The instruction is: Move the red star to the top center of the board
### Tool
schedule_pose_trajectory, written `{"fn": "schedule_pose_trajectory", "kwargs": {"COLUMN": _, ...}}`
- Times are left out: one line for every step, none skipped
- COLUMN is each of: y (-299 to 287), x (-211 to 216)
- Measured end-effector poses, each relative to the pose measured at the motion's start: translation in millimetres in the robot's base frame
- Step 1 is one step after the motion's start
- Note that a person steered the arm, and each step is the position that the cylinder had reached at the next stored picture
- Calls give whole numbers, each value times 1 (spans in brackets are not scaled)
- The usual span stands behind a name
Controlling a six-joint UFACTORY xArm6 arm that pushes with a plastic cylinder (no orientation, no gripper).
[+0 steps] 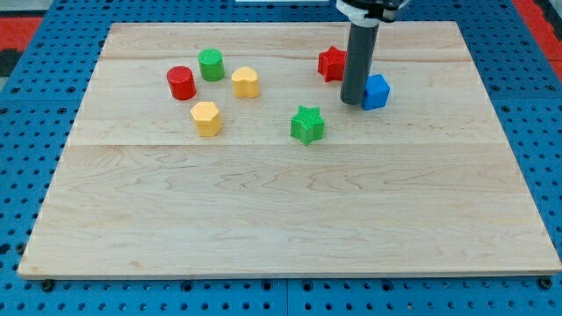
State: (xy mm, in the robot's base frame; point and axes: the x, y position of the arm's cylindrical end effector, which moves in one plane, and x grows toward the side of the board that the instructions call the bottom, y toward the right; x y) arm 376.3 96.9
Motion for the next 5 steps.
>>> {"fn": "schedule_pose_trajectory", "kwargs": {"y": 20, "x": 4}}
{"fn": "schedule_pose_trajectory", "kwargs": {"y": -11, "x": -28}}
{"fn": "schedule_pose_trajectory", "kwargs": {"y": -9, "x": -43}}
{"fn": "schedule_pose_trajectory", "kwargs": {"y": 5, "x": -78}}
{"fn": "schedule_pose_trajectory", "kwargs": {"y": -1, "x": -86}}
